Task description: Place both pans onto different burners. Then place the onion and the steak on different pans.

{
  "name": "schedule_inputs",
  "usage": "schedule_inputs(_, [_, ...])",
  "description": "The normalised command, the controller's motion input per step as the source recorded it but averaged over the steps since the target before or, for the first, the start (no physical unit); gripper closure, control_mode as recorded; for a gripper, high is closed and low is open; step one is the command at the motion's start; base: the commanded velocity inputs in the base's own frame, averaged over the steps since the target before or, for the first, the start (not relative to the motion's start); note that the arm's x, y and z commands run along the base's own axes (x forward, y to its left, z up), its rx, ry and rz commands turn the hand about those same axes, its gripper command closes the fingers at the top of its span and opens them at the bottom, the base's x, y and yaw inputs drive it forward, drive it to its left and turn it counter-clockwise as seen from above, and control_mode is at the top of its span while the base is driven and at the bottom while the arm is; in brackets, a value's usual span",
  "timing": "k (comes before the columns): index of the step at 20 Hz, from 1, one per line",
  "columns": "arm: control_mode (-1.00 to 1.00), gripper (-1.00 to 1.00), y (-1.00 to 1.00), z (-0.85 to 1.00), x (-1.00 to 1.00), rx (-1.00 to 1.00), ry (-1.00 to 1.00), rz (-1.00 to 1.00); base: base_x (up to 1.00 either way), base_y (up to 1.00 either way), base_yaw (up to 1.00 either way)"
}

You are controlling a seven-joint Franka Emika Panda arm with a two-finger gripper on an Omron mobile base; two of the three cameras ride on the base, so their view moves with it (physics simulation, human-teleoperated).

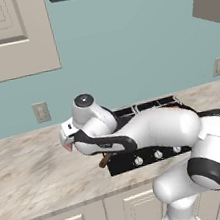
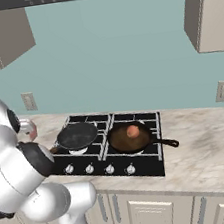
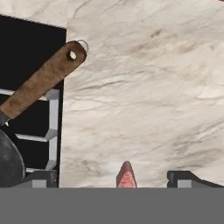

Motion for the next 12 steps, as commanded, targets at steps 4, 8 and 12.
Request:
schedule_inputs(4, [-1.00, -1.00, 0.13, -0.19, 0.27, 0.00, 0.00, 0.00, 0.00, 0.00, 0.00])
schedule_inputs(8, [-1.00, -1.00, 0.12, -0.18, 0.29, 0.00, 0.00, 0.00, 0.00, 0.00, 0.00])
schedule_inputs(12, [-1.00, -1.00, 0.10, -0.16, 0.31, 0.00, 0.00, 0.00, 0.00, 0.00, 0.00])
